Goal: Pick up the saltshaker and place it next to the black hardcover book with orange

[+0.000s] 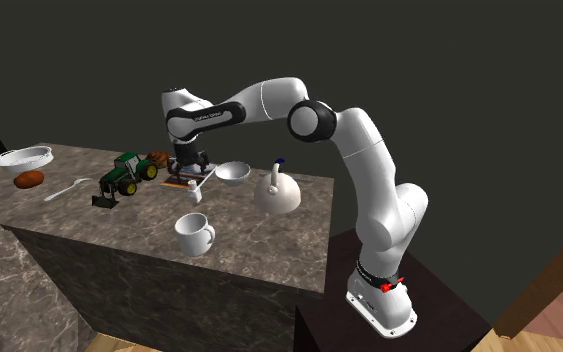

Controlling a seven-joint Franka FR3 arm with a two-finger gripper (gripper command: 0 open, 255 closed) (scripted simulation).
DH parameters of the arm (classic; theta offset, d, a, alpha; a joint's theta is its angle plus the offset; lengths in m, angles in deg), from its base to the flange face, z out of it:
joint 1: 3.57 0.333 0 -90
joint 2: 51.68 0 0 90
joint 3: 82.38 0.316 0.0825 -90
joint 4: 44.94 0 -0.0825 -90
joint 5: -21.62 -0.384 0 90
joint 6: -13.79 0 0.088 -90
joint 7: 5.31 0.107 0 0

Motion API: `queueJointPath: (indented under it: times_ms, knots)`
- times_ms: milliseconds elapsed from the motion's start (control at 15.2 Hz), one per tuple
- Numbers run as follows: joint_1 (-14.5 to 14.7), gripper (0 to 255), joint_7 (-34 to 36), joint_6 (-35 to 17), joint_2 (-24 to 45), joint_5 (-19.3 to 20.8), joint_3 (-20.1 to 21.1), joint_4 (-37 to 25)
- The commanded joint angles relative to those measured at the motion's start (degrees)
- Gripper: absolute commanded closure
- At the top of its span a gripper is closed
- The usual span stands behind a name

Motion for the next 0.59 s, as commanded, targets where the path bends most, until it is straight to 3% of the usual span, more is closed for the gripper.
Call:
queueJointPath:
  times_ms: [0, 528]
  knots:
    - [0.41, 0, -0.37, 3.24, -0.51, -0.36, 0.23, -2.87]
    - [0.62, 0, -0.54, 4.65, -0.66, -0.49, 0.29, -4.19]
